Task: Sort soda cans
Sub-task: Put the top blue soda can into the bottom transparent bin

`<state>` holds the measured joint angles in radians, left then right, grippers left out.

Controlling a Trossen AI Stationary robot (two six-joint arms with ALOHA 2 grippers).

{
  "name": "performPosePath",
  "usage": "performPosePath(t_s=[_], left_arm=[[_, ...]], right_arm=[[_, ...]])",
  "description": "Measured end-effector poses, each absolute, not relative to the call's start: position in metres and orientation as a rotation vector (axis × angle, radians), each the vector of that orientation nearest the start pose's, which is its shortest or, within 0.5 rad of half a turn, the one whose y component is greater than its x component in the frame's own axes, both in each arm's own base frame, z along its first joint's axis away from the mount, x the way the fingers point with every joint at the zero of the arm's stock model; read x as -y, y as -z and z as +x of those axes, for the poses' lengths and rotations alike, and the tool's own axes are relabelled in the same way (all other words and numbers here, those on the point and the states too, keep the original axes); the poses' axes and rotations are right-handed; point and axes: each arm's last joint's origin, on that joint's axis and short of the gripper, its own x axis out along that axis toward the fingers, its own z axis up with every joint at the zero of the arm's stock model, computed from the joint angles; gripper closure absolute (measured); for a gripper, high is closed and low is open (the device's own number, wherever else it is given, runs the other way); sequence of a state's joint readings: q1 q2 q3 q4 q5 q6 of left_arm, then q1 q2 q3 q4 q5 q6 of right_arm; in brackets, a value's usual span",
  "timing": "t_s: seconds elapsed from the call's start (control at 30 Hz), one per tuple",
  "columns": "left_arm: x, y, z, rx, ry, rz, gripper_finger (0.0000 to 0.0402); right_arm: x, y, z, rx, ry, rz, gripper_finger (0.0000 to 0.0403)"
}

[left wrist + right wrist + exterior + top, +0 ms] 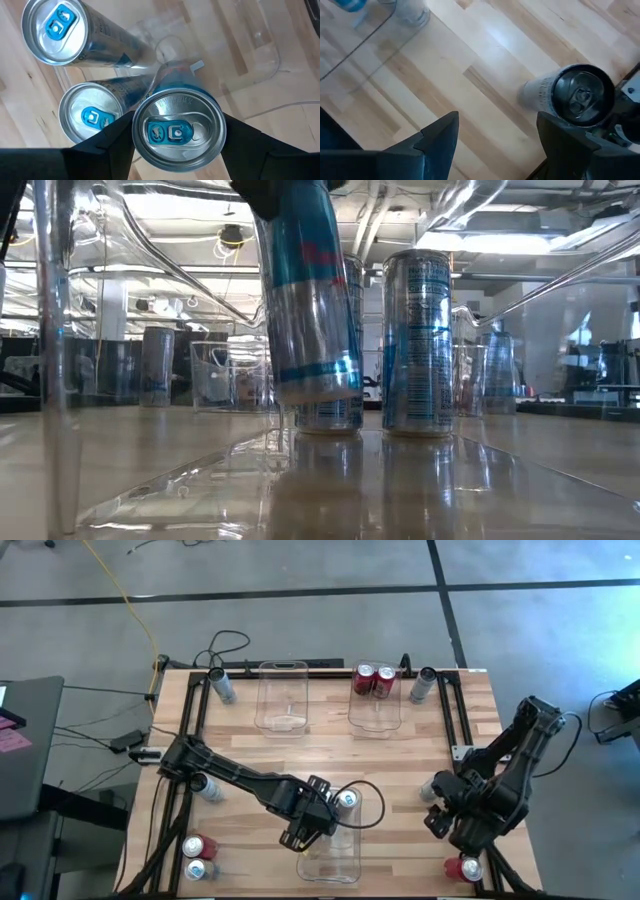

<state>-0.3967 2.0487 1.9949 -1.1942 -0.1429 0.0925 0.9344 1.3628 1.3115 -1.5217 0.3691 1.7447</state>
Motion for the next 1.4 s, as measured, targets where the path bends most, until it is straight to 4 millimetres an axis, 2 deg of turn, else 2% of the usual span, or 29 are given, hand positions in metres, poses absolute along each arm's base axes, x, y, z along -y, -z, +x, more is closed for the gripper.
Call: performPosePath(t_s=[0.17,0.43,0.87,1.07,1.3,1.4], left_arm=[[0.156,-0.293,0.390,-1.200,0.248,0.377,0.0167],[0.156,-0.293,0.390,-1.199,0.237,0.361,0.0165],[0.147,-0.294,0.394,-1.201,0.239,0.297,0.0112],[0.147,-0.294,0.394,-1.208,0.241,0.291,0.0109],[0.143,-0.295,0.390,-1.234,0.150,0.319,0.0109],[0.150,-0.297,0.391,-1.188,0.157,0.322,0.0108]], right_arm=[[-0.167,-0.304,0.136,-1.118,0.662,0.529,0.0117],[-0.167,-0.304,0.136,-1.117,0.658,0.530,0.0117],[-0.169,-0.304,0.138,-1.121,0.618,0.519,0.0117],[-0.169,-0.304,0.138,-1.121,0.617,0.518,0.0117],[-0.169,-0.304,0.138,-1.121,0.617,0.517,0.0117],[-0.169,-0.304,0.138,-1.121,0.618,0.516,0.0117]])
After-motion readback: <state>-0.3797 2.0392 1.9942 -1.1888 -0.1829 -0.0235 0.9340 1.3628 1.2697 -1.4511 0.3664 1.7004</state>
